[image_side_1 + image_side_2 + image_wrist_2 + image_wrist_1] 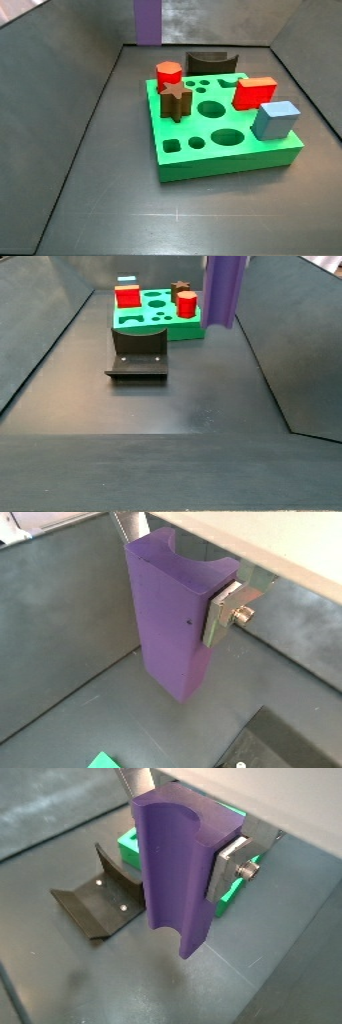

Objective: Pick up the arch object. Move up. Rotate the arch object. Move to above the board. Insert the arch object.
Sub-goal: Rotate the arch object.

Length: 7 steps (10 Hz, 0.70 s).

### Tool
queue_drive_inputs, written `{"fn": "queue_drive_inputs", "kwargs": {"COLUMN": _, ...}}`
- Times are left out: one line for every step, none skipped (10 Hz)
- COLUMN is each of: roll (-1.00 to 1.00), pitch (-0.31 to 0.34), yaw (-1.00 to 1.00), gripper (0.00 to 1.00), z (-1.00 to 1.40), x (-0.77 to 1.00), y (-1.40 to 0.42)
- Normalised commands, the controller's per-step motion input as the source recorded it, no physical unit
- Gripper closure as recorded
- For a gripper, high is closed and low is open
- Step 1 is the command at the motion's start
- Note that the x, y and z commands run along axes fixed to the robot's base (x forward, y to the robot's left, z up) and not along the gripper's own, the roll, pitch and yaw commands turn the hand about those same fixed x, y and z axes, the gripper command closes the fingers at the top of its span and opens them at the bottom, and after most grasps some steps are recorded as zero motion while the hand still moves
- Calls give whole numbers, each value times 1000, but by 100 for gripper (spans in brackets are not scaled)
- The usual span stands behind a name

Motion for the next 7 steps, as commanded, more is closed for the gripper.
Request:
{"fn": "queue_drive_inputs", "kwargs": {"roll": -189, "pitch": -13, "yaw": -74, "gripper": 100, "z": -1000, "x": 21, "y": 6}}
{"fn": "queue_drive_inputs", "kwargs": {"roll": -178, "pitch": -45, "yaw": -65, "gripper": 100, "z": -1000, "x": 17, "y": 8}}
{"fn": "queue_drive_inputs", "kwargs": {"roll": -177, "pitch": -54, "yaw": -62, "gripper": 100, "z": -1000, "x": 17, "y": 9}}
{"fn": "queue_drive_inputs", "kwargs": {"roll": -179, "pitch": -57, "yaw": -62, "gripper": 100, "z": -939, "x": 23, "y": 10}}
{"fn": "queue_drive_inputs", "kwargs": {"roll": -181, "pitch": -56, "yaw": -61, "gripper": 100, "z": -826, "x": 24, "y": 9}}
{"fn": "queue_drive_inputs", "kwargs": {"roll": -187, "pitch": -55, "yaw": -59, "gripper": 100, "z": -607, "x": 22, "y": 10}}
{"fn": "queue_drive_inputs", "kwargs": {"roll": -191, "pitch": -54, "yaw": -58, "gripper": 100, "z": -500, "x": 22, "y": 10}}
